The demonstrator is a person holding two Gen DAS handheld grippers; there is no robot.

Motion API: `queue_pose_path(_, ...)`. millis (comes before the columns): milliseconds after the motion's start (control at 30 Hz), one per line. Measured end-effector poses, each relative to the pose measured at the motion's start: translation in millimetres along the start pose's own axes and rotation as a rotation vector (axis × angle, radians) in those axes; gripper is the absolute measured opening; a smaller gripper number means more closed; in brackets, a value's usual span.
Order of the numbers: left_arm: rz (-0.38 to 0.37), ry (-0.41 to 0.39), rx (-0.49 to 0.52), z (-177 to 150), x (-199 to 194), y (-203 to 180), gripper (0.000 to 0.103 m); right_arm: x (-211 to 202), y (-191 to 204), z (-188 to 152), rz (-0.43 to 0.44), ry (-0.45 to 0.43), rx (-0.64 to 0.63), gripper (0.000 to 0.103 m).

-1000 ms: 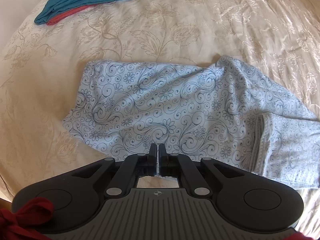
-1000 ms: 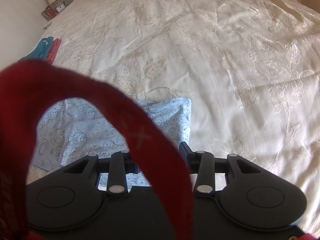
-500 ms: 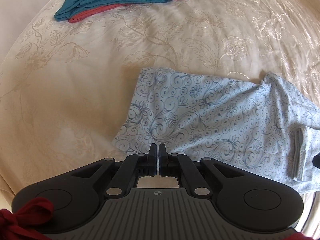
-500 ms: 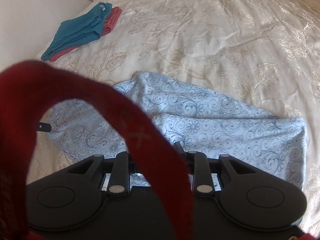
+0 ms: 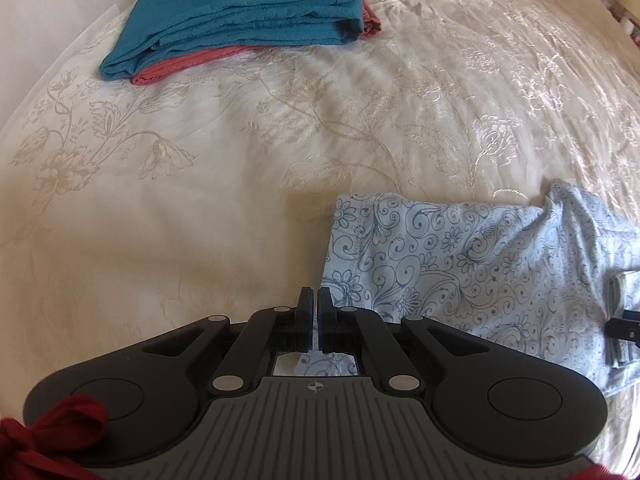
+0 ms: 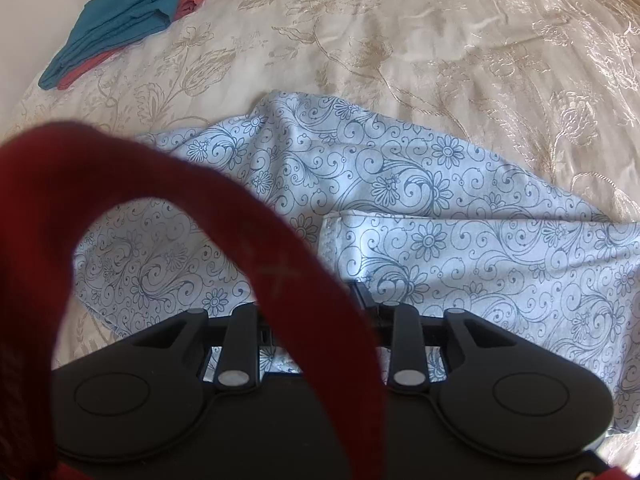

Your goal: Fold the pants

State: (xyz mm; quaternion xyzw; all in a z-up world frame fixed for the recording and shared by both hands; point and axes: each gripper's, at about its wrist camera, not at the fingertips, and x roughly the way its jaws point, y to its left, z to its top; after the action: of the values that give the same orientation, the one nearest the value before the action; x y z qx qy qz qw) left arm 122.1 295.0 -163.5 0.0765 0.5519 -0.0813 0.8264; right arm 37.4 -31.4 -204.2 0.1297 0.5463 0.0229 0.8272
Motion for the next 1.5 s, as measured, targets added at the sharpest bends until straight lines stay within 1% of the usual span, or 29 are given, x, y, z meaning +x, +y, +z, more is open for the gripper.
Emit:
queue_pose_path(133,-0.049,-0.03,0.075,-1.7,8.1,0.2,0.003,1.4,0.0,3.4,-0.002,0.015,0.01,0.042)
queue_pose_path(200,-0.075,-0.029,0.088,-3.5,11.1,2.1,0.003,3.3,1.6,4.6,-0.006,0.02,0.005,0.042)
queue_pose_path(333,-0.143,-0.031,0.039,-4.6,11.7,14.2,0.004,4.6,4.2,4.2,-0.014,0.027,0.001,0.042)
queue_pose_path(467,-0.178,-0.048,-0.011,-4.2,6.2,25.3,0.004,5.9,4.3,3.6,-0.014,0.032,0.017,0.042)
queue_pose_path(533,-0.186,-0.043,-0.022,-2.7,5.6,27.4,0.008,6.4,4.4,4.4,-0.015,0.037,0.016,0.042)
queue_pose_path(567,-0.184,-0.042,-0.018,-2.1,5.5,27.1,0.019,6.6,5.0,4.9,-0.016,0.039,0.013,0.042)
queue_pose_path(600,-0.183,-0.042,-0.011,-1.7,5.2,26.5,0.026,6.9,5.8,5.4,-0.017,0.041,0.009,0.042)
queue_pose_path(667,-0.193,-0.049,-0.004,-2.0,3.5,25.6,0.031,7.2,7.1,6.2,-0.019,0.046,0.001,0.042)
queue_pose_path(767,-0.218,-0.022,0.005,-1.8,8.7,23.3,0.032,7.4,8.2,7.0,-0.019,0.049,0.0,0.042)
queue_pose_path(933,-0.217,0.041,0.028,-2.1,31.2,17.6,0.032,7.0,8.4,7.0,-0.019,0.05,-0.007,0.042)
queue_pose_path(1000,-0.237,0.055,0.02,-1.4,38.9,17.6,0.032,6.9,8.7,7.1,-0.019,0.05,-0.009,0.042)
queue_pose_path(1133,-0.267,0.057,0.037,4.7,47.2,10.3,0.034,7.3,7.8,6.7,-0.015,0.047,-0.007,0.042)
queue_pose_path(1233,-0.282,0.051,0.052,9.9,51.9,4.3,0.038,7.8,7.8,6.4,-0.014,0.048,-0.007,0.042)
queue_pose_path(1367,-0.308,0.044,0.016,14.4,56.6,7.1,0.043,8.0,7.8,6.2,-0.013,0.051,-0.008,0.042)
queue_pose_path(1500,-0.333,0.034,0.009,12.4,58.2,10.2,0.043,8.5,8.5,6.9,-0.012,0.053,-0.009,0.042)
